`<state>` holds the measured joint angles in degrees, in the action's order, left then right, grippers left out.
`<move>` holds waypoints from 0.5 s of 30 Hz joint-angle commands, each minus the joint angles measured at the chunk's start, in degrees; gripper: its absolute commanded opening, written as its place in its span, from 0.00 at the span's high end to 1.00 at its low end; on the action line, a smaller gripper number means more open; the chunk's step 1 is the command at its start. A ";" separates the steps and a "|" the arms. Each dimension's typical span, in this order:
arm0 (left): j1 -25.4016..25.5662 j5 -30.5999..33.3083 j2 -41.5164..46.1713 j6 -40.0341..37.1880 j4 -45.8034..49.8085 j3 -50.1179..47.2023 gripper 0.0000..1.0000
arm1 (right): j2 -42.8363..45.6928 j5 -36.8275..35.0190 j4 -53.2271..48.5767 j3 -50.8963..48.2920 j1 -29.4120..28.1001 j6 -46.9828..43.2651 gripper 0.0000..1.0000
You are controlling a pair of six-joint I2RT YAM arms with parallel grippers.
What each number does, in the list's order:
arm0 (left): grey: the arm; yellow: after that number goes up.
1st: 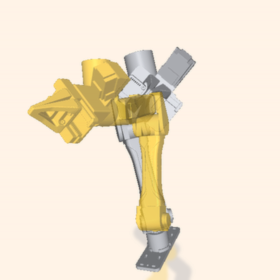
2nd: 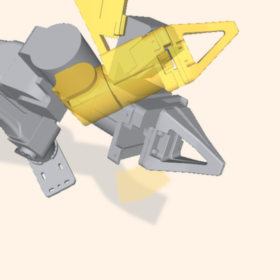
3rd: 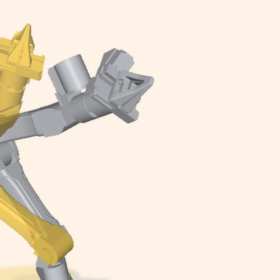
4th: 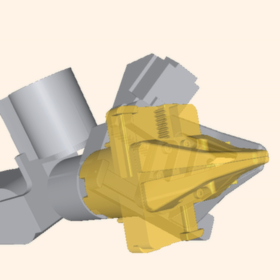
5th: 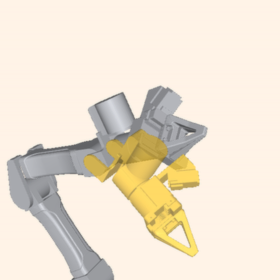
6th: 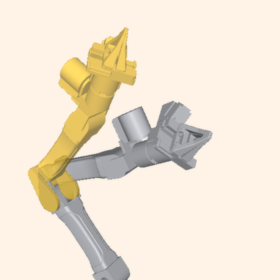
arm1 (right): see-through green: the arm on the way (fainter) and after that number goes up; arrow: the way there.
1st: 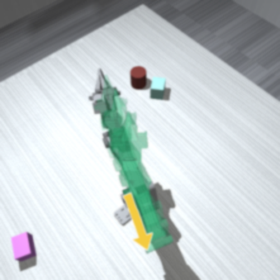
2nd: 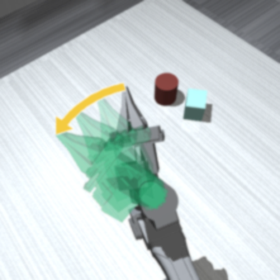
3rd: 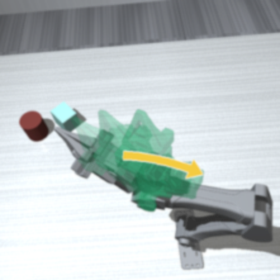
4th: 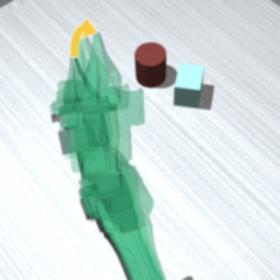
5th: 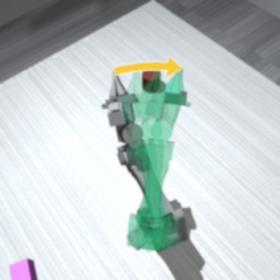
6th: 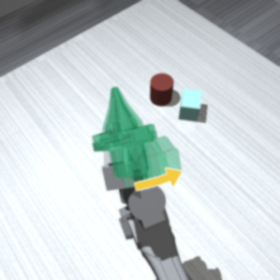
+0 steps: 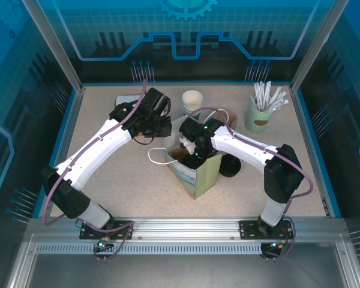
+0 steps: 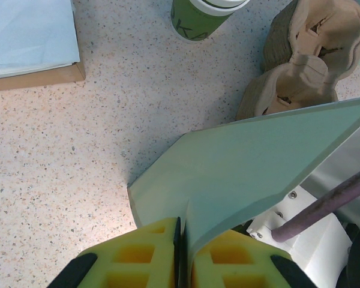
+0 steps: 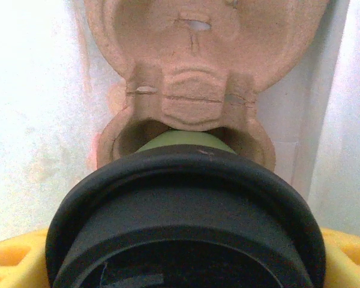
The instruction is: Pack the takeout coffee
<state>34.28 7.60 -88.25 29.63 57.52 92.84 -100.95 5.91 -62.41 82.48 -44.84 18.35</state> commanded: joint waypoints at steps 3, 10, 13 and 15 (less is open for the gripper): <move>-0.37 -1.12 -1.09 -0.62 0.90 -0.33 0.87 | -4.23 -2.89 3.13 -2.50 1.04 -1.28 0.25; -0.44 -1.17 -1.23 -0.71 0.98 -0.12 0.87 | -4.79 -2.86 3.34 -3.07 1.18 -1.52 0.24; -0.40 -1.16 -1.25 -0.80 0.98 0.05 0.87 | -5.09 -2.83 3.39 -3.20 1.16 -1.58 0.25; -0.36 -1.18 -1.24 -0.80 1.10 0.07 0.87 | -5.18 -2.76 3.44 -3.20 1.31 -1.56 0.25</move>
<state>34.28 7.33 -88.27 29.63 57.54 92.84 -101.93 6.92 -61.82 82.17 -44.56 17.85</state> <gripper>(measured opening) 0.133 0.805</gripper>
